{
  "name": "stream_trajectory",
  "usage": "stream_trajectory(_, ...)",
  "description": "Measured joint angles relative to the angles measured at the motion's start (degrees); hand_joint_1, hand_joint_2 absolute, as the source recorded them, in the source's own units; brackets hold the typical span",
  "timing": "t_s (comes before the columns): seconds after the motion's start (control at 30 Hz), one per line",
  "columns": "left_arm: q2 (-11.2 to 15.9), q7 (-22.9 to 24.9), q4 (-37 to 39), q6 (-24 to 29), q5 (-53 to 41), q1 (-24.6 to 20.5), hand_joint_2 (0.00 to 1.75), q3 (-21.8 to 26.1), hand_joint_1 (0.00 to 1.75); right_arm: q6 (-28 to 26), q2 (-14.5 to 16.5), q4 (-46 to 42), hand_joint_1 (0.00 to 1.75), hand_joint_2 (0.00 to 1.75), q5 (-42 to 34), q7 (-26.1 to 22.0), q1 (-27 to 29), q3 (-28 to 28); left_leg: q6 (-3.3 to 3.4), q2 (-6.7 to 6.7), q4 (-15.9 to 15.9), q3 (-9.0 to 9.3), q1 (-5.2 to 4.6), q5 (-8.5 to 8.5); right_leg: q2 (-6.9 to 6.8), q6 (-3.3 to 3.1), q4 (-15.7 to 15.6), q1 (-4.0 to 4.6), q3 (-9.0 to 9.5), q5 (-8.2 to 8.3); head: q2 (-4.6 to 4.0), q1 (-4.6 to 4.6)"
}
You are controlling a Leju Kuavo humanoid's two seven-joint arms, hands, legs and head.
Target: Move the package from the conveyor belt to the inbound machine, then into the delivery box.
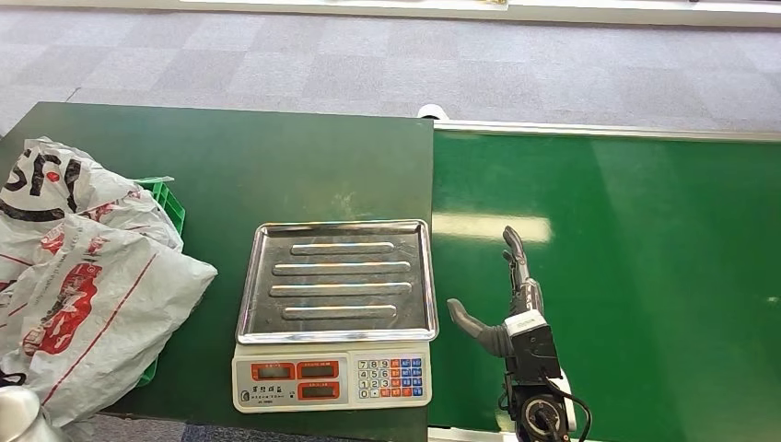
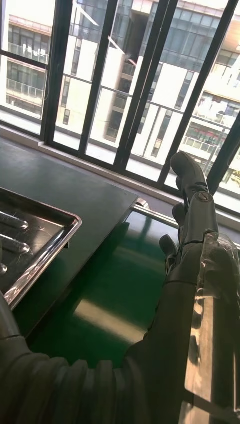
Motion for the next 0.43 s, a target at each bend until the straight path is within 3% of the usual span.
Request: stream_trajectory(0.43, -0.1, 0.0, -0.24, 0.0, 0.0, 0.0, 1.75, 0.0, 0.0, 0.01, 0.0, 0.02, 0.0, 1.75, 0.0, 0.0, 0.0, 0.0, 0.0, 0.0, 0.0, 0.0, 0.0, 0.0, 0.0, 0.0, 0.0, 0.0, 0.0, 0.0, 0.0, 0.0)
